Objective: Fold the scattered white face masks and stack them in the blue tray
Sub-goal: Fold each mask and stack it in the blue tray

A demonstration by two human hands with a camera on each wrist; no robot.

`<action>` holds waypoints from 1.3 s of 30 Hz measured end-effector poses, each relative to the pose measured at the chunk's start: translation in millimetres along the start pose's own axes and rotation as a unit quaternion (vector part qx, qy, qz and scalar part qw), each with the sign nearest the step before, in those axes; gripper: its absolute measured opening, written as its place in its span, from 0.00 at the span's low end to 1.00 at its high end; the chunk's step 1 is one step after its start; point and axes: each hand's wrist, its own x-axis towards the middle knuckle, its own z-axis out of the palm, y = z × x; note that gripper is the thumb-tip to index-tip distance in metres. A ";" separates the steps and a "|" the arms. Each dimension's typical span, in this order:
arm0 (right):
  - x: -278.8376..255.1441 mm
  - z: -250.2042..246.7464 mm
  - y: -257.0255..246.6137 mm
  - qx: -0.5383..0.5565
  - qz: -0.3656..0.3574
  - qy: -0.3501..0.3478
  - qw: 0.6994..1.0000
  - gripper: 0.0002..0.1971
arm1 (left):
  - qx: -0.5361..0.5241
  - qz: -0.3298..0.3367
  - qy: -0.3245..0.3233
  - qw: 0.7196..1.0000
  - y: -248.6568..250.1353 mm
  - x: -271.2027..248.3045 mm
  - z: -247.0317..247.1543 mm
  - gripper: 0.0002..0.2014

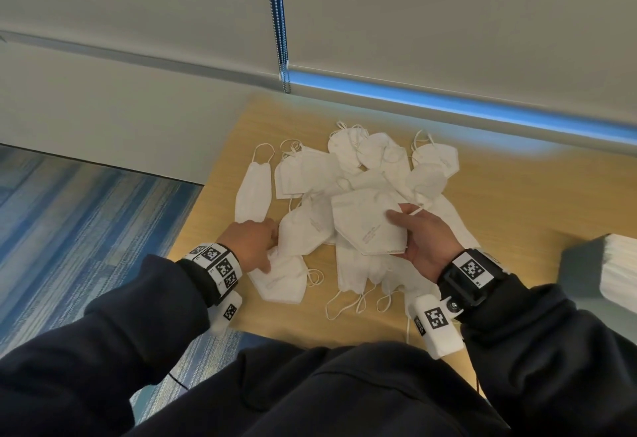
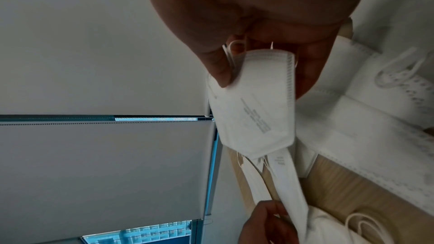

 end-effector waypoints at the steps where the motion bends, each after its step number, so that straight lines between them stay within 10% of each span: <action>1: 0.0 0.4 -0.3 -0.002 -0.004 0.000 1.000 0.09 | 0.020 0.007 -0.004 1.000 0.4 -0.5 -1.2 0.26; 9: -9.5 -1.0 -6.2 0.009 -0.044 0.002 0.999 0.18 | 0.006 0.061 0.048 0.997 -3.0 -59.2 -102.2 0.05; 15: -15.9 15.3 -9.1 0.040 -0.052 0.001 0.998 0.14 | -0.039 0.254 0.133 0.957 35.4 -98.6 -171.8 0.07; 31: -38.4 -7.3 -10.2 0.038 -0.034 -0.037 0.998 0.29 | -0.432 0.226 0.150 0.860 82.2 3.4 -93.9 0.07; 39: -44.7 -22.3 -11.2 -0.177 -0.077 -0.002 0.981 0.03 | -0.379 0.254 0.116 0.882 91.5 -4.8 -93.3 0.12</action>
